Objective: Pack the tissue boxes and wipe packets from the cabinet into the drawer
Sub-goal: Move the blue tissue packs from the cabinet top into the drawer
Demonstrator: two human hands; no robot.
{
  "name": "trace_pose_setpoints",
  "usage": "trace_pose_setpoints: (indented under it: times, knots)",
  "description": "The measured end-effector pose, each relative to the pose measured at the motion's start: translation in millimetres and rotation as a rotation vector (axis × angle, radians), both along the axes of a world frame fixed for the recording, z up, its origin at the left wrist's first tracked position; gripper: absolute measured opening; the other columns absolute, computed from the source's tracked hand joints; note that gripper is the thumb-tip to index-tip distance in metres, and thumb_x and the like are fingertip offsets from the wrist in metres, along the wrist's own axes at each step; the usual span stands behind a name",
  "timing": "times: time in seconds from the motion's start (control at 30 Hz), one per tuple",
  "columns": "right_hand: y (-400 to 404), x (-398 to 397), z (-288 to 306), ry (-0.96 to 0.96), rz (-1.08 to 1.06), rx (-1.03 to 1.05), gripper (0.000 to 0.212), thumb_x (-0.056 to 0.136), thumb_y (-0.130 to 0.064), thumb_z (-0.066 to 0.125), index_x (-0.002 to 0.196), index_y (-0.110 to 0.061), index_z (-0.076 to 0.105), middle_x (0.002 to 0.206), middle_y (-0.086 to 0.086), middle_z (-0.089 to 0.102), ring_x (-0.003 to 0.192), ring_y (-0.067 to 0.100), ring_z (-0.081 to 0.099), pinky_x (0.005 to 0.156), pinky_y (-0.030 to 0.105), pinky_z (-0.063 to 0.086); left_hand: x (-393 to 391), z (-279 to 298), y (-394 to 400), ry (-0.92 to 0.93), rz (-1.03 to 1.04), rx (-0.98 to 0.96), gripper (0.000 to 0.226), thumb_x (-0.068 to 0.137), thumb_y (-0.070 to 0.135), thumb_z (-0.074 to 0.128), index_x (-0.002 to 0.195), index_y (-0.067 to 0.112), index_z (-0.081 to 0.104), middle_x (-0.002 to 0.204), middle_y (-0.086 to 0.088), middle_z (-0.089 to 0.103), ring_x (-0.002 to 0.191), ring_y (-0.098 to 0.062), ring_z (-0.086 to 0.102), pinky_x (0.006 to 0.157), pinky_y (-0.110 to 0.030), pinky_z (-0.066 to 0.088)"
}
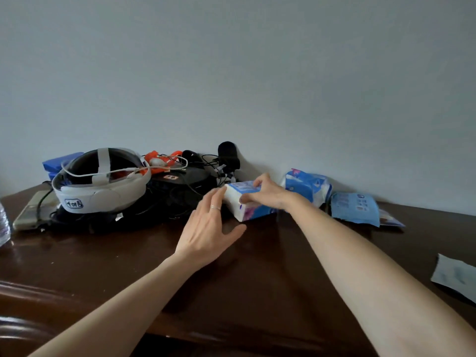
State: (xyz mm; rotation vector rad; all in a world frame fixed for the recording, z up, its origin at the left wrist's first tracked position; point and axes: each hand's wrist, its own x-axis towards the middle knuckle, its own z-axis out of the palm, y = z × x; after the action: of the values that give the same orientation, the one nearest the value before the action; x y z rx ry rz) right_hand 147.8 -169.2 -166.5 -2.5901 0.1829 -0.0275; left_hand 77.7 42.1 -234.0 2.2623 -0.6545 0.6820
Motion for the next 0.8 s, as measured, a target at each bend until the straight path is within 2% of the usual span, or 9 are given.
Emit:
trace_pose_setpoints:
  times: [0.07, 0.17, 0.27, 0.33, 0.37, 0.43, 0.53, 0.67, 0.8]
  knots:
    - [-30.5, -22.9, 5.0, 0.033, 0.115, 0.205, 0.079, 0.052, -0.093, 0.066, 0.114, -0.043, 0.064, 0.128, -0.011, 0.057, 0.121, 0.015, 0.049, 0.095, 0.033, 0.038, -2.8, 2.2, -1.2, -0.084, -0.023, 0.009, 0.119, 0.067, 0.073, 0.074, 0.16, 0.035, 0.011, 0.168, -0.003, 0.015, 0.152, -0.021, 0.022, 0.118, -0.037, 0.025]
    - [-70.3, -37.9, 3.5, -0.142, 0.038, 0.318, 0.069, 0.062, -0.093, 0.06, 0.109, -0.044, 0.074, 0.127, -0.02, 0.062, 0.129, 0.011, 0.05, 0.1, 0.034, 0.036, 0.9, 2.7, -15.6, -0.147, -0.014, 0.184, 0.11, 0.064, 0.089, 0.06, 0.157, 0.048, 0.017, 0.17, -0.002, 0.008, 0.156, -0.023, 0.007, 0.125, -0.048, 0.012]
    - [-94.8, -25.5, -5.8, -0.331, -0.171, -0.163, 0.053, 0.088, -0.053, 0.065, 0.137, -0.035, 0.058, 0.157, -0.003, 0.042, 0.145, 0.023, 0.036, 0.116, 0.042, 0.032, 12.4, 0.6, -34.7, -0.019, -0.002, 0.268, 0.086, 0.074, 0.079, 0.062, 0.149, 0.05, 0.031, 0.166, 0.002, 0.023, 0.142, -0.027, 0.042, 0.116, -0.044, 0.036]
    - [-101.5, -16.7, -14.2, -0.221, -0.183, -0.39, 0.066, 0.094, -0.045, 0.059, 0.154, -0.033, 0.036, 0.168, 0.005, 0.02, 0.153, 0.03, 0.018, 0.121, 0.048, 0.019, 19.5, -3.4, -43.2, 0.001, 0.001, 0.308, 0.08, 0.08, 0.072, 0.063, 0.147, 0.048, 0.028, 0.161, 0.002, 0.025, 0.122, -0.025, 0.059, 0.099, -0.04, 0.049]
    - [-104.6, -12.5, -18.7, -0.148, -0.194, -0.443, 0.07, 0.094, -0.045, 0.057, 0.157, -0.03, 0.031, 0.167, 0.007, 0.022, 0.153, 0.032, 0.017, 0.121, 0.051, 0.018, 22.1, -5.3, -45.9, -0.019, 0.005, 0.32, 0.076, 0.082, 0.069, 0.063, 0.146, 0.045, 0.029, 0.158, 0.002, 0.027, 0.114, -0.024, 0.063, 0.092, -0.038, 0.052]
    - [-106.2, -7.5, -29.4, -0.061, -0.246, -0.54, 0.064, 0.093, -0.041, 0.054, 0.152, -0.019, 0.038, 0.156, 0.011, 0.042, 0.147, 0.033, 0.028, 0.117, 0.049, 0.024, 25.3, -8.2, -48.4, -0.09, 0.024, 0.311, 0.07, 0.084, 0.064, 0.063, 0.142, 0.037, 0.034, 0.148, 0.001, 0.033, 0.104, -0.024, 0.066, 0.083, -0.037, 0.053]
    - [-93.6, -11.7, -38.8, -0.12, -0.249, -0.639, 0.04, 0.095, -0.034, 0.05, 0.131, -0.018, 0.057, 0.137, 0.007, 0.06, 0.133, 0.029, 0.047, 0.106, 0.045, 0.039, 28.4, -10.8, -46.2, -0.139, 0.058, 0.297, 0.078, 0.085, 0.065, 0.063, 0.147, 0.028, 0.032, 0.139, 0.0, 0.038, 0.104, -0.025, 0.064, 0.077, -0.035, 0.053]
    - [-71.9, -42.8, -36.8, -0.177, -0.159, -0.424, 0.025, 0.095, -0.037, 0.051, 0.113, -0.028, 0.064, 0.122, 0.006, 0.069, 0.115, 0.036, 0.062, 0.096, 0.046, 0.049, 25.3, -7.4, -44.4, -0.089, 0.087, 0.347, 0.099, 0.082, 0.074, 0.057, 0.158, 0.017, 0.029, 0.135, 0.0, 0.037, 0.107, -0.023, 0.06, 0.082, -0.036, 0.055]
    - [-67.7, -104.6, -41.1, -0.254, -0.119, -0.336, 0.021, 0.095, -0.038, 0.055, 0.111, -0.031, 0.067, 0.127, -0.001, 0.068, 0.112, 0.033, 0.065, 0.097, 0.044, 0.047, 2.2, -0.2, -35.2, -0.029, -0.012, 0.239, 0.081, 0.079, 0.064, 0.069, 0.143, 0.018, 0.052, 0.127, 0.003, 0.044, 0.11, -0.02, 0.058, 0.086, -0.034, 0.052]
